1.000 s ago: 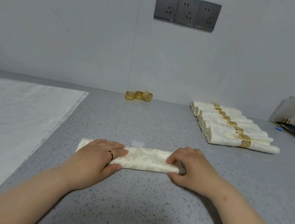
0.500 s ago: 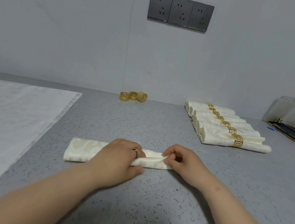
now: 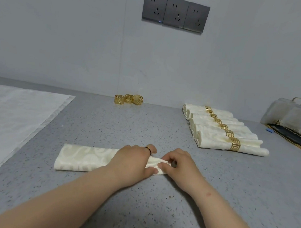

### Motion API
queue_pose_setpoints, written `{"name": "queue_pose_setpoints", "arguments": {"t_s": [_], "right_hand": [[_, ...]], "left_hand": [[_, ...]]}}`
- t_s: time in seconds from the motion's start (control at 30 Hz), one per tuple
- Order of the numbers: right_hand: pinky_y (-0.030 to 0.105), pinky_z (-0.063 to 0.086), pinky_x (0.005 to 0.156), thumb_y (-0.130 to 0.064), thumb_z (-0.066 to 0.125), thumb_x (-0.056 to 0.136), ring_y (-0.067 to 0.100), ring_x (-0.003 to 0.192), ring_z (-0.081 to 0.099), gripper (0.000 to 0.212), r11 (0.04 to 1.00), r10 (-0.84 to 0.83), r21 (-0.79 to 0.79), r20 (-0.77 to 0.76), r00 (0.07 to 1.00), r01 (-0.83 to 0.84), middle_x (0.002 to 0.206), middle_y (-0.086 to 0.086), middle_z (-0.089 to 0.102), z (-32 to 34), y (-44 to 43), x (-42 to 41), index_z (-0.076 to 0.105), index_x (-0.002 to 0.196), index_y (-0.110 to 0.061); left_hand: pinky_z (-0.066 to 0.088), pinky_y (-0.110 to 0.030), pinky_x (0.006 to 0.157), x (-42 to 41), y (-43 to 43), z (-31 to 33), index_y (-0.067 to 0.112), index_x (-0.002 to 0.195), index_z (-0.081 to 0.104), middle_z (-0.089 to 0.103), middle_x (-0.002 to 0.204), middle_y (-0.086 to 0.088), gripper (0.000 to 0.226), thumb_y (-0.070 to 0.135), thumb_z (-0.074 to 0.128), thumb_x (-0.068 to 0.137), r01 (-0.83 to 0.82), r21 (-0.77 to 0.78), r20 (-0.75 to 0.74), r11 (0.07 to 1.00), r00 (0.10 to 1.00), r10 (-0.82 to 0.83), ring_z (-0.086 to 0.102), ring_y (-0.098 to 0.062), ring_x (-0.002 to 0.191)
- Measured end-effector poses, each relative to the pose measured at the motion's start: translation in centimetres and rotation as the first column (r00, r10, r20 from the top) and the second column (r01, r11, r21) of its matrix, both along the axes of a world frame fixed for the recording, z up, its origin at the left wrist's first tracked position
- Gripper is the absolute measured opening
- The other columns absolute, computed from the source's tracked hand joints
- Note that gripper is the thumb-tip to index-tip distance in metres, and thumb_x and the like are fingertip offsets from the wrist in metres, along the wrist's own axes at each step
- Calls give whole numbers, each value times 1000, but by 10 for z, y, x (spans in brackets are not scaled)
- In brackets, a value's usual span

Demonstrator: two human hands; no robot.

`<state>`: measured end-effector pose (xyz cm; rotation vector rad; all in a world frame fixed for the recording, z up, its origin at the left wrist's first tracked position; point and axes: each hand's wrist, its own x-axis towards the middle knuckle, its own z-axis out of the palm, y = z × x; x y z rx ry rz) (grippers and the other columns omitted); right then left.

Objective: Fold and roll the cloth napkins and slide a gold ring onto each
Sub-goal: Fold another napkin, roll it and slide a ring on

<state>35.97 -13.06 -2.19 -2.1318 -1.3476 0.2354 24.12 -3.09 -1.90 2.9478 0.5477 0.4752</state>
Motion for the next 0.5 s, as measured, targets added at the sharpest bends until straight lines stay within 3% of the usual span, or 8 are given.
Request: {"name": "queue_pose_setpoints", "arguments": {"t_s": [0.07, 0.2, 0.3, 0.37, 0.5], "right_hand": [[20, 28, 83, -24, 63, 84, 9, 98, 37, 13, 999, 2, 51, 1, 1000, -2, 81, -20, 39, -1, 2, -2, 54, 78, -30], [11, 28, 77, -24, 66, 81, 8, 93, 36, 32, 996, -10, 94, 43, 999, 5, 79, -23, 42, -2, 2, -1, 45, 63, -40], [10, 29, 79, -26, 64, 83, 6, 91, 38, 7, 992, -7, 124, 21, 1000, 4, 81, -24, 45, -3, -1, 2, 63, 84, -33], [8, 30, 78, -26, 61, 85, 5, 93, 40, 16, 987, -24, 160, -7, 1000, 25, 84, -25, 47, -5, -2, 4, 66, 100, -24], [8, 30, 74, -28, 57, 89, 3, 96, 41, 18, 993, -48, 105, -13, 999, 49, 87, -27, 45, -5, -1, 9, 62, 105, -24]], "left_hand": [[33, -26, 84, 8, -2, -3, 25, 135, 37, 57, 123, 2, 50, 47, 44, 91, 22, 57, -31, 998, 999, -21, 51, -18, 114], [28, -25, 75, 20, -4, -4, 25, 123, 52, 60, 112, -1, 40, 47, 44, 91, -4, 54, -55, 999, 998, 7, 53, -19, 105], [29, -25, 76, 21, 1, -3, 25, 122, 53, 61, 112, -1, 38, 45, 44, 91, -35, 94, -63, 995, 997, 41, 54, -19, 105], [30, -25, 75, 16, 11, 0, 24, 120, 55, 62, 112, -1, 35, 42, 45, 92, -60, 148, -77, 987, 994, 72, 55, -20, 104], [27, -21, 56, -2, 50, 4, 23, 112, 60, 65, 102, -1, 33, 42, 42, 92, -153, 142, -38, 978, 986, 159, 56, -18, 89]]}}
